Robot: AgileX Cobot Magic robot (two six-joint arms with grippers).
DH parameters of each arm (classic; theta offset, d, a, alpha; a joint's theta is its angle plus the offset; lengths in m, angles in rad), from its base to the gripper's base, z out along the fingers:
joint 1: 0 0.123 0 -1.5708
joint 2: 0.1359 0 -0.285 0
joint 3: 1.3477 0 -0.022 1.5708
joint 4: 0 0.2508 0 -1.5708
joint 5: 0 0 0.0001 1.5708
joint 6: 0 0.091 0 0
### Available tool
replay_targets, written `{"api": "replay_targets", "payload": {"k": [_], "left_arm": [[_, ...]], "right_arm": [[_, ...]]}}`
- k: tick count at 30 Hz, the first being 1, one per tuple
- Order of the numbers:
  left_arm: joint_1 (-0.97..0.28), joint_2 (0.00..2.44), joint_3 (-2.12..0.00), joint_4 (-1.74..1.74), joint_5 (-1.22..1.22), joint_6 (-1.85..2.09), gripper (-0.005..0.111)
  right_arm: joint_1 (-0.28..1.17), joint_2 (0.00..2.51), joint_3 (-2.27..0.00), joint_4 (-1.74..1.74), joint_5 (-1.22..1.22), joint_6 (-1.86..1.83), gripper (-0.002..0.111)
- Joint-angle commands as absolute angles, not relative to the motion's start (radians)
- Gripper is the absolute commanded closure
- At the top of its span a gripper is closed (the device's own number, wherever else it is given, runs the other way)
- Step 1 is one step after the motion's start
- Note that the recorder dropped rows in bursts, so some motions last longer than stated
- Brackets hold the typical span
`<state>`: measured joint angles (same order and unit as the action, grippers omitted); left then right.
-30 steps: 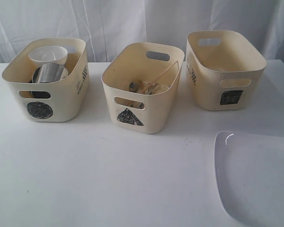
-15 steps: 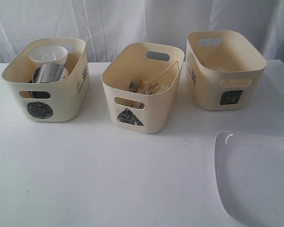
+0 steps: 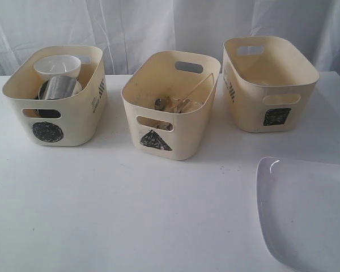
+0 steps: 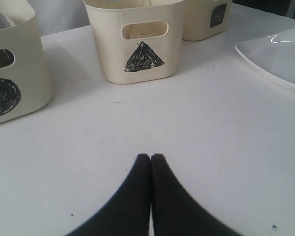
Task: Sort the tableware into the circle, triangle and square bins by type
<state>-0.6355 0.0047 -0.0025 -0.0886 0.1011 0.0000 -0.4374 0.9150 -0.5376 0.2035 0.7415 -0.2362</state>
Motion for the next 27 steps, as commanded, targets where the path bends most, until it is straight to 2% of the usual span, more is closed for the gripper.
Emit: {"api": "replay_targets", "payload": {"k": [1, 5, 9, 17, 27], "left_arm": [[-0.641, 0.0, 0.0, -0.1, 0.099, 0.0, 0.107], [-0.641, 0.0, 0.0, -0.1, 0.099, 0.0, 0.107], [-0.641, 0.0, 0.0, -0.1, 0.099, 0.0, 0.107], [-0.641, 0.0, 0.0, -0.1, 0.099, 0.0, 0.107], [-0.641, 0.0, 0.0, -0.1, 0.099, 0.0, 0.107]], "right_arm": [[-0.5, 0.954, -0.532, 0.228, 0.717, -0.284, 0.083], [-0.498, 0.961, -0.497, 0.202, 0.685, -0.238, 0.072], [-0.454, 0.942, -0.488, 0.202, 0.677, -0.225, 0.071], [-0.214, 0.939, -0.578, 0.123, 0.725, -0.156, 0.071], [0.077, 0.941, -0.653, -0.428, 0.937, 0.237, 0.071]]}}
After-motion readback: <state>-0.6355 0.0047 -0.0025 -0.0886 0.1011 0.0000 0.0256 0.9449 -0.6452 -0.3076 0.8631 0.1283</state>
